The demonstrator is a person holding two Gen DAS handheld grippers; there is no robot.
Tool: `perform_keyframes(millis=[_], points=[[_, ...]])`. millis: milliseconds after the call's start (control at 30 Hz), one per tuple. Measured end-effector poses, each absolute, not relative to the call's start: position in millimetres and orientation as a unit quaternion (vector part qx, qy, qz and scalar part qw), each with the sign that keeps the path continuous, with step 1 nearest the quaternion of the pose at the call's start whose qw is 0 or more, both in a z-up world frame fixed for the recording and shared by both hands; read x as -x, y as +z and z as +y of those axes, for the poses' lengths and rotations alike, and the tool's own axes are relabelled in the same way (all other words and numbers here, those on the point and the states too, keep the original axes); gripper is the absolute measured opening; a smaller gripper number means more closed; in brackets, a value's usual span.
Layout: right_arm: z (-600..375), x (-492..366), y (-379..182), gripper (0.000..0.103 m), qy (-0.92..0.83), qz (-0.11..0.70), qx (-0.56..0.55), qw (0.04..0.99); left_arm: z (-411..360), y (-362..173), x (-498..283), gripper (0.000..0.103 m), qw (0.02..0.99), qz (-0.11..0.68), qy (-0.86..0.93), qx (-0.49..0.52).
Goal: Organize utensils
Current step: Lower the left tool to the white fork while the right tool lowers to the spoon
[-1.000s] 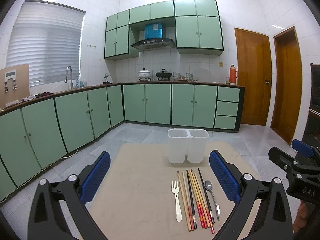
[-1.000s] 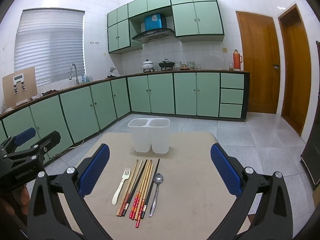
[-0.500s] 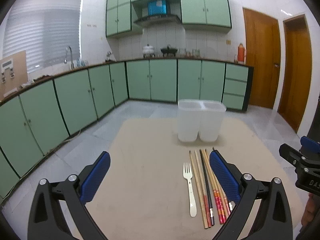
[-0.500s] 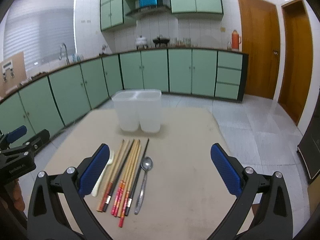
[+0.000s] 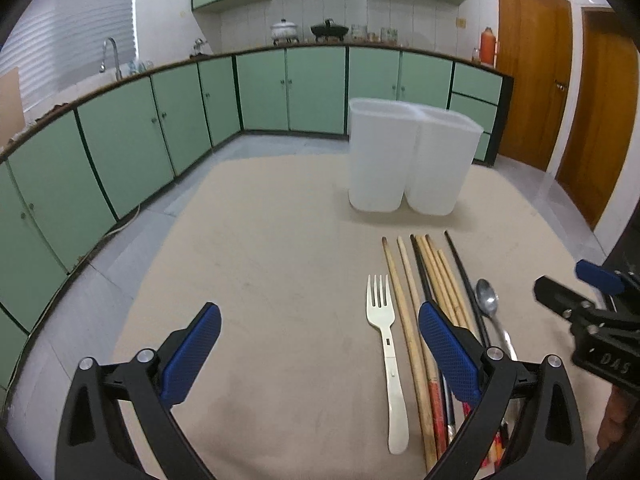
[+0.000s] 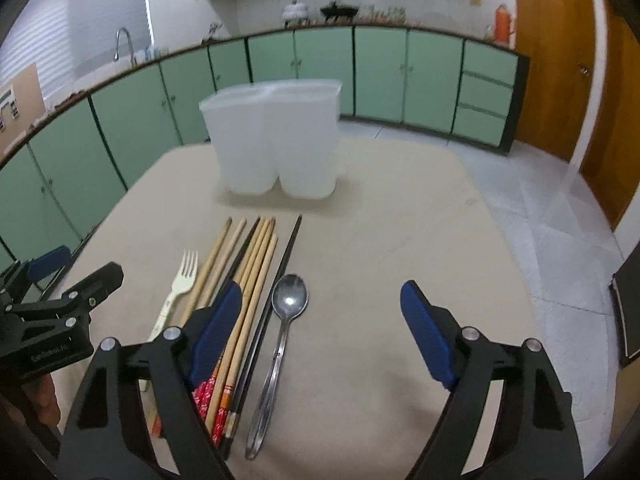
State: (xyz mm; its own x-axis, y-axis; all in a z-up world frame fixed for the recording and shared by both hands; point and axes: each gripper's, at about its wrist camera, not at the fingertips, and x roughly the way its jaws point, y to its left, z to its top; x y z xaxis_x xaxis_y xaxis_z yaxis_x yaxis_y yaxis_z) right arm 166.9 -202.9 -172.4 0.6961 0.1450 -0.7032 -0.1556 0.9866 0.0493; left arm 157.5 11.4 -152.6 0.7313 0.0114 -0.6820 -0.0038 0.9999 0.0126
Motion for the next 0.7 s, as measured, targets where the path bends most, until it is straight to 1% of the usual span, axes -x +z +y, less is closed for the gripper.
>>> perform_keyframes(millis=[200,333,400,500,667,700], points=[[-198,-194,-202,0.065,0.113,0.439,-0.009,0.891,9,-168,-176,0.095,0.92,0.391,-0.006,-0.002],[-198,-206,-214,0.057,0.12,0.459,-0.015,0.88,8,-174,-186,0.093,0.916,0.4,-0.01,0.001],[-198,-208,-215,0.054,0.124,0.462,-0.016,0.878,7,-177,-191,0.092,0.914,0.405,-0.013,0.002],[-195,-213,-216,0.053,0.127,0.461,-0.012,0.878,5,-183,-200,0.092,0.911,0.413,-0.017,0.003],[-193,-214,-214,0.038,0.141,0.461,-0.016,0.876,2,-190,-211,0.089,0.905,0.426,-0.021,0.009],[-193,-214,-214,0.032,0.144,0.46,-0.017,0.876,3,-191,-214,0.089,0.904,0.428,-0.022,0.011]])
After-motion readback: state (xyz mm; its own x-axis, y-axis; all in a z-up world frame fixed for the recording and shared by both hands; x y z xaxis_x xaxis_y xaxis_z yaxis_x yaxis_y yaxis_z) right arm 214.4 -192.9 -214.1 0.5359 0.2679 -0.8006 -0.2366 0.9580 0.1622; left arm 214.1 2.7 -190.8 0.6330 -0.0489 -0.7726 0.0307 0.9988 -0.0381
